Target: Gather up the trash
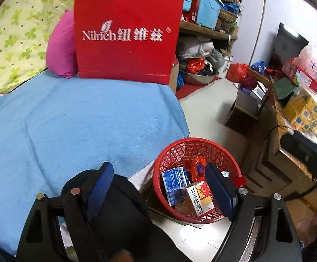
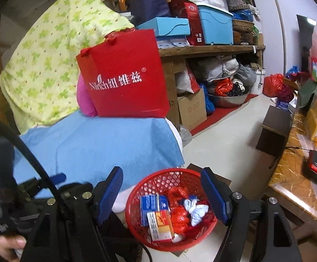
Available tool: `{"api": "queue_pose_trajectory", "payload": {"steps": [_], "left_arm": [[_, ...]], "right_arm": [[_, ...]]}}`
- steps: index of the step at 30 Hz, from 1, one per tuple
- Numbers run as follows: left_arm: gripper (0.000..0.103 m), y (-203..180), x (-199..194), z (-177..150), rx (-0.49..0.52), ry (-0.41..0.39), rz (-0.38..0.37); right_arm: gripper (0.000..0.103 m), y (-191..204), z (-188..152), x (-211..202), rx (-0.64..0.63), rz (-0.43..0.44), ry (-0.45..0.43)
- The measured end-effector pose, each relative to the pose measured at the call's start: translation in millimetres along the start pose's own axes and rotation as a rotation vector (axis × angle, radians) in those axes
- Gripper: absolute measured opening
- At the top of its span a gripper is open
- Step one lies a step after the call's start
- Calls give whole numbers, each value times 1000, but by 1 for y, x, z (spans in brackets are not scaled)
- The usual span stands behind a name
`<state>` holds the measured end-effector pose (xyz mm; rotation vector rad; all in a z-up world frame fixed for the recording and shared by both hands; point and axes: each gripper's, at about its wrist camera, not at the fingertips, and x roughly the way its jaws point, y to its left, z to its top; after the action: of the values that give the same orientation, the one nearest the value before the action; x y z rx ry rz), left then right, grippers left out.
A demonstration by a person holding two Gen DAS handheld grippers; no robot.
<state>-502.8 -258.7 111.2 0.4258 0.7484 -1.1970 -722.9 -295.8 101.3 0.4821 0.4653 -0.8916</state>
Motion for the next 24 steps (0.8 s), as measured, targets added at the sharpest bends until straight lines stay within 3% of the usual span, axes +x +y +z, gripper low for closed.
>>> {"api": "queue_pose_trajectory", "payload": {"steps": [13,16,24], "left_arm": [[91,6,-24,-5,-23,-77,2],[96,5,-24,-7,-28,-79,9],[96,5,-19,-7,-29,-66,38]], "right_arm": [[80,3,-25,-2,-36,-68,57],[80,2,-26,3,-35,-72,70],[80,-2,-31,5,-22,-83,79]]}}
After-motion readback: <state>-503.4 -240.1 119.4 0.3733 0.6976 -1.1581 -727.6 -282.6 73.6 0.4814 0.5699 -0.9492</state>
